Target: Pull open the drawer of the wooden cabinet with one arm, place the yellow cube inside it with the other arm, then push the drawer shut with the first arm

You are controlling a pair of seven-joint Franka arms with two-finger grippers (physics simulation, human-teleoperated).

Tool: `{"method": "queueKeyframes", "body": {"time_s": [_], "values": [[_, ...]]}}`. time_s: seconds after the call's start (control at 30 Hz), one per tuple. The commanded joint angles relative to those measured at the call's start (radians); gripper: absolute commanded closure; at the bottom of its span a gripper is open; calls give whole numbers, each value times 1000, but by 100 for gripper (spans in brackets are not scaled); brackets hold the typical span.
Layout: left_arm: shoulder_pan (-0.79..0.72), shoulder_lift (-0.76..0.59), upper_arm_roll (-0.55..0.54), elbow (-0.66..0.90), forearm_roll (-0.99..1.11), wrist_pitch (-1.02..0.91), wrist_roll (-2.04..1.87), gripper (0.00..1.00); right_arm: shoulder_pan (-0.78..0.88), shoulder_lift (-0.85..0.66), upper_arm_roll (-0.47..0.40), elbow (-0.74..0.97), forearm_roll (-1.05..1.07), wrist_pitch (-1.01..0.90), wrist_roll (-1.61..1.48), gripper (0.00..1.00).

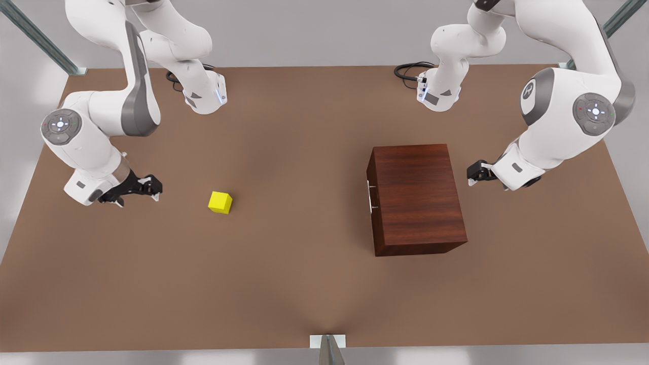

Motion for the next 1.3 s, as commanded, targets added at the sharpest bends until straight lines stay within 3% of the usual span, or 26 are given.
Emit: {"method": "queueKeyframes", "body": {"time_s": [0.0, 0.13, 0.2, 0.33, 0.4, 0.5, 0.6, 0.67, 0.73, 0.87, 1.27], "values": [[-1, -1, -1, 0, 6, 11, -1, 0, -10, 1, 0, 1, 1, 32, -45, 0], [-49, -1, -10, -12, 74, -38, 22, 0, -10, 4, 0, 7, -4, 43, -60, 0], [-104, 3, -16, -4, 78, -48, 31, 0, -10, 7, -13, 51, 11, 45, -514, 0], [-479, 82, -22, -3, 156, -41, -578, 0, -1, 7, 10, 47, 105, 34, -1243, 0], [-538, 155, -22, 11, 182, 33, -802, 0, 24, 10, 12, 8, 110, 43, -1304, 0], [-622, 310, -22, 155, 217, 68, -1096, 0, 53, 1, 16, -102, 114, 132, -1308, 0], [-635, 361, -22, 157, 216, 93, -1184, 0, 78, -1, 21, -165, 113, 204, -1308, 0], [-694, 413, -19, 146, 345, 91, -1379, 0, 95, 6, 21, -187, 103, 241, -1309, 0], [-696, 413, -17, 129, 355, 85, -1376, 0, 111, 30, 21, -188, 102, 242, -1308, 0], [-664, 399, -10, 89, 354, 50, -989, 0, 121, 68, 21, -187, 100, 242, -1306, 0], [-659, 459, -13, 86, 369, 122, -932, 0, 130, 111, 21, -260, 102, 285, -1304, 0]]}}
